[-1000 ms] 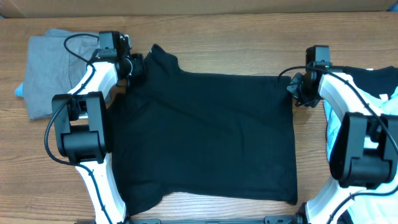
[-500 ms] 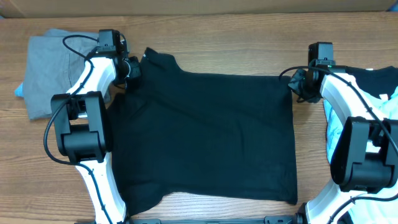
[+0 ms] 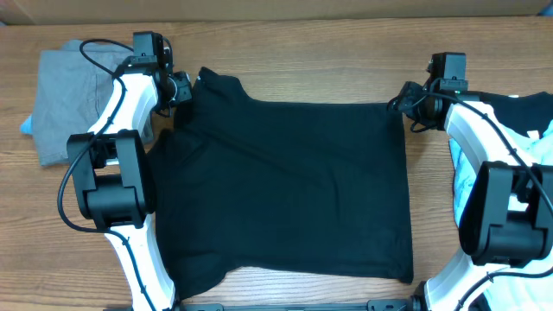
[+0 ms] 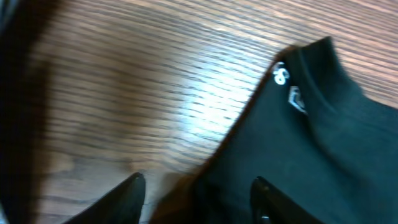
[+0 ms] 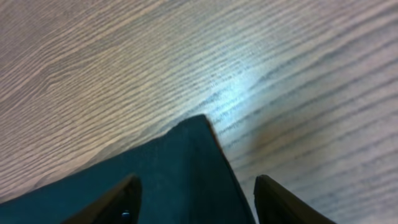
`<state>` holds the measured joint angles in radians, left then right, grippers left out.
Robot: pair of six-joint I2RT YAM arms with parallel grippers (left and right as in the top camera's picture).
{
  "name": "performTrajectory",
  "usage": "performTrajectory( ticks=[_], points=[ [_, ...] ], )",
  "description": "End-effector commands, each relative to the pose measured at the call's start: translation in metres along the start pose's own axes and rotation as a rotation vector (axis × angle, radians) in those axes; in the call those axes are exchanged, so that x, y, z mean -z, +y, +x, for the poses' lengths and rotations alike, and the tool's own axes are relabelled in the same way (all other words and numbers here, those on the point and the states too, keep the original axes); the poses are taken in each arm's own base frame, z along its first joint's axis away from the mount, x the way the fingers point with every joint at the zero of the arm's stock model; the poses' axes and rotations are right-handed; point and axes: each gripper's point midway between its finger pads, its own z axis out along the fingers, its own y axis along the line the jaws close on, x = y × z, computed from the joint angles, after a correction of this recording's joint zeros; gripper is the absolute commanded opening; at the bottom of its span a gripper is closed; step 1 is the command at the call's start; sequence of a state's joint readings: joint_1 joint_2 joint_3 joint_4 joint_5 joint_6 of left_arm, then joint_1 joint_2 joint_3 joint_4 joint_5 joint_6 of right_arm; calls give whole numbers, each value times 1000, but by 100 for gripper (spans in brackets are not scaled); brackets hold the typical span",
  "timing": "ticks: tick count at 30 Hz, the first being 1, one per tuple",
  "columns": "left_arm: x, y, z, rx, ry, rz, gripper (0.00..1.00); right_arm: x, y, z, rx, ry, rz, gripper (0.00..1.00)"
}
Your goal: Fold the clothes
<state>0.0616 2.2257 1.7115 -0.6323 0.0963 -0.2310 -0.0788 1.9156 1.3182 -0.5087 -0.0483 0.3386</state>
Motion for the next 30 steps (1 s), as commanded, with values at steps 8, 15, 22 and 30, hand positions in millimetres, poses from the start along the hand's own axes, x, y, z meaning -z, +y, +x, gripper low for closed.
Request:
performTrajectory(
  ticks=[8,15,22,30],
  points=[
    [52,-54,-49,-199,-134,241,75,-45,-5,6,89,10,-16,68],
    [66,-59,-62,-229,-166,243,76,-61,3,12,119,27,-81,63],
    [65,-63,-59,-236,-155,246,75,-60,10,7,134,6,-112,60],
    [63,-70,-52,-261,-135,247,75,-60,12,2,143,-15,-119,46]
  ],
)
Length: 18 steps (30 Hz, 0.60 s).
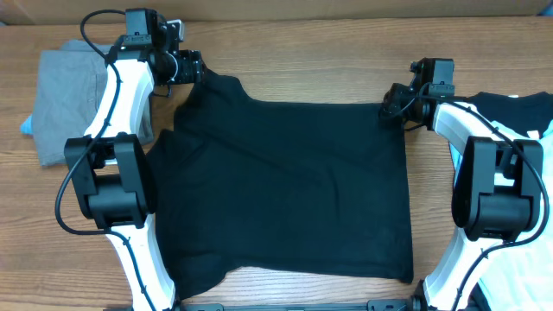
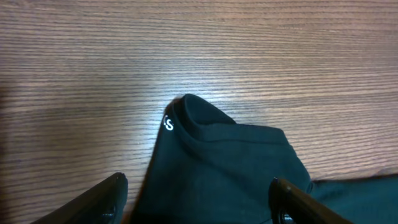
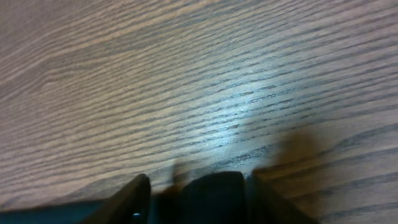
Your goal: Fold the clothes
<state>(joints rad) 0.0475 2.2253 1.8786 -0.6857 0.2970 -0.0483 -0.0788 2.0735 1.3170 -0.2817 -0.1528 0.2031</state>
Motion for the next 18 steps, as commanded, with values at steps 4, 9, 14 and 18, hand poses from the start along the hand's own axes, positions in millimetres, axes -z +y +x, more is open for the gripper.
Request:
performTrajectory(
  ticks=[4,9,14,18],
  points=[
    [20,-15,-17,-47,-49,21,74,-5,-6,8,0,27,6,46],
    [20,-16,-15,-46,-40,22,74,-5,-7,3,14,6,12,50],
    [20,-15,-13,-44,-34,22,74,-5,-9,2,14,1,26,50],
    [20,-16,-13,-44,-34,22,74,-5,-9,3,7,2,25,49]
  ],
)
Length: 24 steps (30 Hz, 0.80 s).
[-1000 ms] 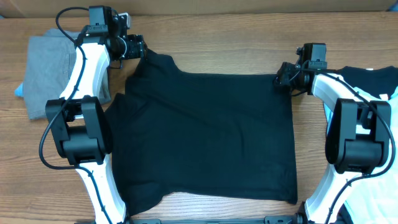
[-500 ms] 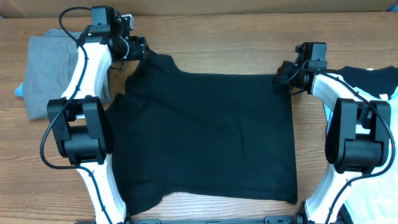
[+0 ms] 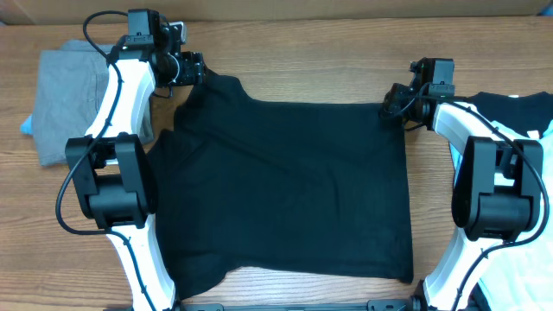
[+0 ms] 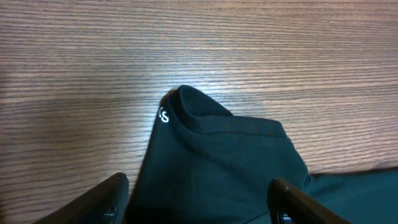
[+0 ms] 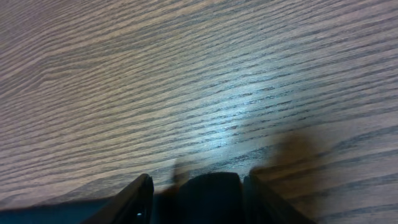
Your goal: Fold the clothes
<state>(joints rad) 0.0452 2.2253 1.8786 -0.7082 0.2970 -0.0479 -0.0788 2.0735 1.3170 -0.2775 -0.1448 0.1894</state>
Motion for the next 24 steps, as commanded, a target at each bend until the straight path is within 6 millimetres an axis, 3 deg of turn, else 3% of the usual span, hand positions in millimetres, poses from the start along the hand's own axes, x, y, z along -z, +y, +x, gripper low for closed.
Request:
performTrajectory(
  ticks=[1,6,9,13,17,22,24],
  points=[
    [20,-15,-18,-49,-56,21,74,-6,-8,4,-17,9,19,49],
    [20,-15,-18,-49,-56,21,73,-6,-8,6,-32,11,20,49],
    [20,-15,-18,-49,-56,22,73,-6,-9,7,-33,15,21,40],
    [20,-15,-18,-49,-56,21,73,-11,-11,12,-36,32,26,46],
    [20,-15,-16,-47,-49,21,73,-16,-13,18,-41,46,30,44],
    [20,-14,-15,-48,-43,21,74,-16,-12,15,-40,38,27,16],
    [20,-14,-15,-48,-43,20,74,-15,-13,13,-41,36,27,10]
  ],
)
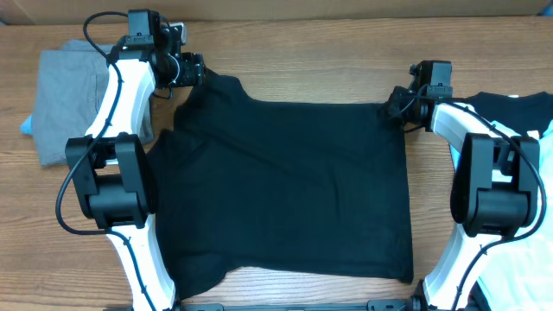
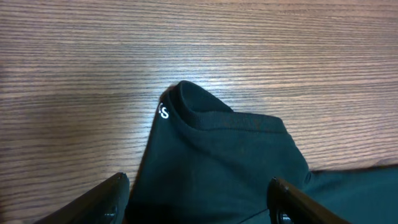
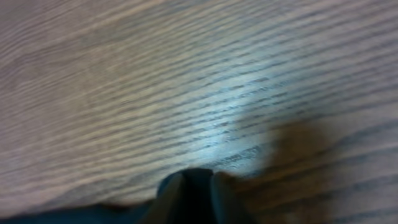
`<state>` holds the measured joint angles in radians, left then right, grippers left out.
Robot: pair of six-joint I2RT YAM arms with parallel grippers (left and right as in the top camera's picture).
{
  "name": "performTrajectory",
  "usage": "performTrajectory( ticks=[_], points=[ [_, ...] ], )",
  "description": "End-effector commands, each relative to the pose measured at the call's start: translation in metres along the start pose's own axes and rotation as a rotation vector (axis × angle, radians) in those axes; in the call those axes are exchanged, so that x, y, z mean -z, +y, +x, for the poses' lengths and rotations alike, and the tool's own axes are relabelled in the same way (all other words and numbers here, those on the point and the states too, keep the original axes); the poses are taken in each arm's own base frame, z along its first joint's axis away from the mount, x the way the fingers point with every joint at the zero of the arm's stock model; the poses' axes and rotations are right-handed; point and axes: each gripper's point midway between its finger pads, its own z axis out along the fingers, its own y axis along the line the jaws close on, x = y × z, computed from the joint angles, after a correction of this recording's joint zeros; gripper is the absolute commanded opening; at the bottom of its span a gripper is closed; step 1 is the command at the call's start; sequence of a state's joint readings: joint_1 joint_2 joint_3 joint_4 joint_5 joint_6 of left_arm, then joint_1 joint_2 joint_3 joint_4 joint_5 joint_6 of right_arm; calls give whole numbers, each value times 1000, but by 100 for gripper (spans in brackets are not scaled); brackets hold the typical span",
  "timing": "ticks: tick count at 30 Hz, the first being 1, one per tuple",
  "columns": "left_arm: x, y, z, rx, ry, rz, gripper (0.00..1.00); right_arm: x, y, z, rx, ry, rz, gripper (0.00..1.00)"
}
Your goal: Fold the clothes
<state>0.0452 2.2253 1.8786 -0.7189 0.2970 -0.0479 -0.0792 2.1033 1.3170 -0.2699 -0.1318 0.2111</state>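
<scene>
A black T-shirt (image 1: 294, 181) lies spread flat on the wooden table, its collar end at the far left. My left gripper (image 1: 193, 71) is at that collar corner. In the left wrist view the gripper (image 2: 198, 182) is open wide, with the folded collar and its small white print (image 2: 164, 112) between and ahead of the fingers. My right gripper (image 1: 391, 105) is at the shirt's far right corner. In the right wrist view it (image 3: 191, 186) is shut on that corner of black cloth, which pokes out between the fingers.
A folded grey garment (image 1: 65, 86) lies at the far left of the table. More clothes, black (image 1: 518, 112) and white-and-blue (image 1: 540, 155), are piled at the right edge behind the right arm. Both arm bases stand at the near corners.
My right gripper's fingers, which stood apart around the shirt's far right corner, are now shut on it. The left gripper has stayed open at the collar.
At first both grippers were open, the left beside the shirt's left shoulder, the right with the far right corner between its fingers. Then the left was up at the collar and the right low over the corner. Now the right is shut on the corner.
</scene>
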Motion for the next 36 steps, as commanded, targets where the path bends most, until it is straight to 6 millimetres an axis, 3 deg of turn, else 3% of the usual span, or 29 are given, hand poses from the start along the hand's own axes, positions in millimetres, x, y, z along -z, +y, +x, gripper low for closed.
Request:
performTrajectory(
  ticks=[1,9,17,20,28,36],
  points=[
    [20,-14,-17,-51,-53,21,74,-4,-6,5,-16,20,10,6],
    [20,-14,-22,-58,-75,17,74,33,-1,-18,-39,5,36,4],
    [19,-14,-46,-108,-171,16,69,75,-6,-17,-117,21,115,4],
    [8,-13,-49,-111,-188,22,66,83,-4,-17,-116,19,112,4],
    [-48,-2,-28,-104,-130,25,70,87,-5,-12,-118,42,120,4],
    [-84,-6,-23,-125,-141,39,68,87,-6,-11,-119,45,120,4]
  ],
)
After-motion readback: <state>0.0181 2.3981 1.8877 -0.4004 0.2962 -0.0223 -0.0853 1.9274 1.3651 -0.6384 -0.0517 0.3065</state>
